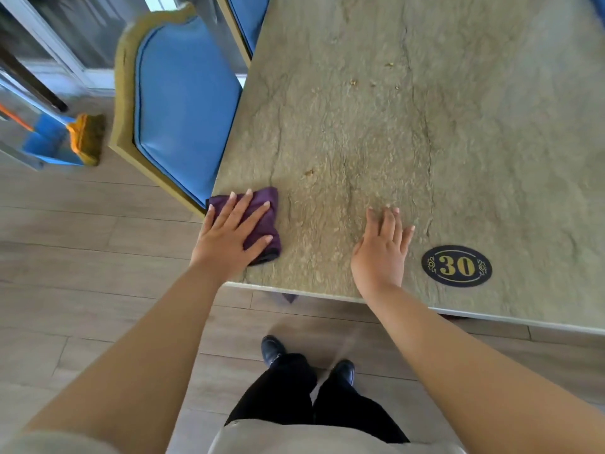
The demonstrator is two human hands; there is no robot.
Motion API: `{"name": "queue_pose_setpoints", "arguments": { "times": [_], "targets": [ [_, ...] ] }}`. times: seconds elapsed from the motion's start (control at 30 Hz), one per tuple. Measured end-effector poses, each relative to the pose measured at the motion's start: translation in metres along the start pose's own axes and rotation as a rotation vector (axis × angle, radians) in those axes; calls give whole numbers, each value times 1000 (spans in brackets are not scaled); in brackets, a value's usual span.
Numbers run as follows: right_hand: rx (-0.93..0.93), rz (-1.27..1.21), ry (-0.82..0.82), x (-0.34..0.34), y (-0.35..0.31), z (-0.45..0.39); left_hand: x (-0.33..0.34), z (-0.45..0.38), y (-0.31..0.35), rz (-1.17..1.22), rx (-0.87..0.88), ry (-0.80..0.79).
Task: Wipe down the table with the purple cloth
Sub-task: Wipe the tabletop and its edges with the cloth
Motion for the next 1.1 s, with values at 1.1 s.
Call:
{"name": "queue_pose_setpoints", "arguments": {
  "times": [1.1],
  "targets": [
    [116, -88, 165, 40, -69, -47, -13, -61, 4, 6, 788, 169]
  ]
}}
Point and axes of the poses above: each hand's wrist, its own z-axis away from the middle knuckle, its own x-axis out of the palm, y = z × x, the point moved 4 cm from there along -z, towards the middle knuckle, and after that the axes turned 14 degrees about -z, right-handed, at the moved point
